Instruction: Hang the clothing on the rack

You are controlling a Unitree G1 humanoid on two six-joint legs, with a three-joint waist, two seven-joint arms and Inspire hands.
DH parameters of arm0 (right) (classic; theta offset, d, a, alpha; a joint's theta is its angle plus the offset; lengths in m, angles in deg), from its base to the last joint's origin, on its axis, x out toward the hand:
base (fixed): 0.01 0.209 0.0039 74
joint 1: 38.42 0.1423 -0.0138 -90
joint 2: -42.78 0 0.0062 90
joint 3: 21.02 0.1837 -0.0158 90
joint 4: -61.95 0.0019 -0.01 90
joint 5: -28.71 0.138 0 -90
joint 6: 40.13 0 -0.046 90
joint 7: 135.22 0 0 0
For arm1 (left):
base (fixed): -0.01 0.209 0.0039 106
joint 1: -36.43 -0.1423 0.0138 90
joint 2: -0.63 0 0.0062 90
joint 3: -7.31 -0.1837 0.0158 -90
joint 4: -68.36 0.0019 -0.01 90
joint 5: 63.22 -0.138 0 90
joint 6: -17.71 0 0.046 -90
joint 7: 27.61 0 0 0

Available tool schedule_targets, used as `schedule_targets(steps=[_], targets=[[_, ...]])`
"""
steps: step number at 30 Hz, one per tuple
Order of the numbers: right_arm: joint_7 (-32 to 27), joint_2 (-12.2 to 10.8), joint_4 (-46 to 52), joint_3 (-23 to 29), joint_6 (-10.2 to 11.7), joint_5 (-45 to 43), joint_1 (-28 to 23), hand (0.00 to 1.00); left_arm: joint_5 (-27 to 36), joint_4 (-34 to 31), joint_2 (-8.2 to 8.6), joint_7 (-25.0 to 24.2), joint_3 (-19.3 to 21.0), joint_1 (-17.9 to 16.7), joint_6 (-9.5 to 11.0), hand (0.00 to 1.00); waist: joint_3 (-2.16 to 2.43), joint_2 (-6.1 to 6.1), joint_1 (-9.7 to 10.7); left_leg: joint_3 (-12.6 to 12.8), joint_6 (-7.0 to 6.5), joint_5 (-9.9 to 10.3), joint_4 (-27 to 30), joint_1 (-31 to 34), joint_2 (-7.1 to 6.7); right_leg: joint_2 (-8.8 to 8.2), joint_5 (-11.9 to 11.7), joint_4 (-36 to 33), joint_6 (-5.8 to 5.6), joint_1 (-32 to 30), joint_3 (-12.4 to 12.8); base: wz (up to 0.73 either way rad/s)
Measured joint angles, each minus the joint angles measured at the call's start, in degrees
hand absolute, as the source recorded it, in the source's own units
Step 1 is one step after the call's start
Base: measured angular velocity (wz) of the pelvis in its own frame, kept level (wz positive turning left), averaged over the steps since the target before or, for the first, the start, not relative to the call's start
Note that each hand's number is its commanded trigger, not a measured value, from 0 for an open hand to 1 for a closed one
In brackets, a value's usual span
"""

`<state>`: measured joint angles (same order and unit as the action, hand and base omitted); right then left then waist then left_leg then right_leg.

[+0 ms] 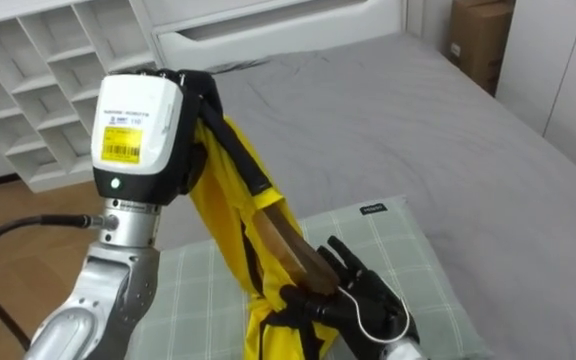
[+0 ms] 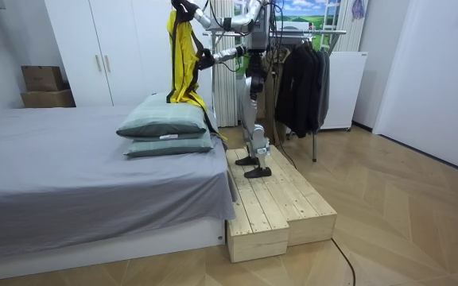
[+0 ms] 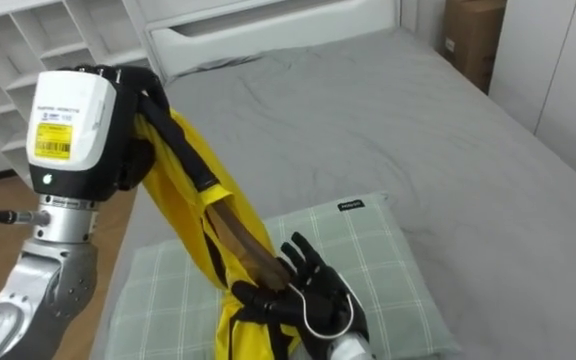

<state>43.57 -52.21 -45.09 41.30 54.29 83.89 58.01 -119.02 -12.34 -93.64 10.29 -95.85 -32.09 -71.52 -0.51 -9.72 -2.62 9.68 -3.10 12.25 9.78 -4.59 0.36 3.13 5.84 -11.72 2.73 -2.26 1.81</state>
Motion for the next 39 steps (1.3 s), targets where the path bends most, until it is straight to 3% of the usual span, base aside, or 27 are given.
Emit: schedule_targets(steps=[5,7,9,14,18,29,30,31,33,36,39], targets=[[-0.1,-0.1,2.3,-0.2,0.0,0.0,0.0,0.0,0.0,0.2,1.83,-0.7,2.1,-0.1,-0.6,1.0,-0.19,0.52,-1.0,0.9,0.0,0.0,-0.1,-0.3,0.01,-0.01,0.0,0.0,-0.04,0.0,0.7,-0.07],[-0.1,-0.4,2.7,-0.2,0.0,-0.8,0.0,0.0,0.0,0.2,2.5,-0.7,3.2,-0.8,-0.6,1.0,-0.24,1.05,-1.0,1.0,0.0,0.0,-0.1,-0.2,0.01,-0.01,0.0,0.0,-0.06,-0.1,0.8,-0.02],[-0.1,-0.4,2.8,-0.2,0.0,-1.7,0.0,0.0,0.0,0.2,4.48,-0.7,4.4,-2.4,-1.3,1.0,-0.21,1.77,-1.0,1.0,0.0,0.0,-0.1,-0.1,0.0,-0.04,0.1,0.1,-0.04,-0.2,0.6,0.0],[-1.4,-0.5,2.8,0.4,0.0,-1.7,0.0,0.0,1.3,2.1,6.28,-1.5,4.3,-3.6,-2.4,1.0,-0.3,2.93,-0.8,0.9,0.0,0.0,0.0,-0.1,-0.02,-0.11,0.1,0.1,-0.03,0.0,0.5,0.0],[-2.1,-1.5,2.8,0.6,0.8,-1.7,0.0,0.0,1.9,3.2,7.16,-3.7,3.1,-4.0,-2.6,1.0,-0.33,3.12,-0.8,0.9,-0.01,0.0,0.0,-0.2,-0.04,-0.15,0.1,0.1,-0.03,0.1,0.5,0.0],[-3.7,-1.6,2.8,0.8,1.4,-1.9,0.0,0.0,1.8,3.0,7.64,-3.8,3.0,-5.1,-2.6,1.0,-0.34,3.1,-0.8,0.4,-0.01,0.0,-0.1,-0.1,-0.04,-0.11,0.1,0.1,-0.03,0.1,0.1,0.02],[-3.7,-1.6,2.8,0.8,1.6,-2.0,0.0,0.09,1.8,3.0,7.63,-3.7,3.0,-5.1,-2.6,1.0,-0.36,3.14,-0.8,0.3,-0.01,0.0,-0.1,-0.1,-0.04,-0.13,0.1,0.1,-0.03,0.1,0.0,0.05],[-3.7,-1.6,2.8,0.8,1.7,-2.0,0.0,0.31,1.8,3.0,7.63,-3.6,3.0,-5.2,-2.6,1.0,-0.37,3.15,-0.8,0.2,-0.01,0.0,-0.1,-0.1,-0.04,-0.14,0.1,0.1,-0.03,0.1,-0.1,0.07],[-4.0,-1.6,2.8,0.6,1.8,-2.0,0.0,0.3,1.8,3.0,7.63,-3.6,3.0,-5.3,-2.6,1.0,-0.42,3.22,-0.8,-0.3,-0.01,0.0,-0.1,0.0,-0.08,-0.19,0.1,0.2,-0.03,0.2,-0.4,0.08],[-4.1,-1.6,2.8,0.5,1.8,-2.0,0.0,0.05,1.7,3.0,7.62,-3.5,3.0,-5.4,-2.8,1.0,-0.43,3.23,-0.9,-0.5,-0.01,0.0,-0.1,0.0,-0.07,-0.19,0.1,0.2,-0.03,0.2,-0.6,0.04],[-4.1,-1.6,2.8,0.5,1.8,-2.0,0.0,0.0,1.7,3.0,7.59,-3.5,3.0,-5.4,-2.9,1.0,-0.45,3.26,-0.9,-0.5,-0.01,0.0,-0.1,0.0,-0.07,-0.2,0.1,0.2,-0.03,0.2,-0.6,0.0]])
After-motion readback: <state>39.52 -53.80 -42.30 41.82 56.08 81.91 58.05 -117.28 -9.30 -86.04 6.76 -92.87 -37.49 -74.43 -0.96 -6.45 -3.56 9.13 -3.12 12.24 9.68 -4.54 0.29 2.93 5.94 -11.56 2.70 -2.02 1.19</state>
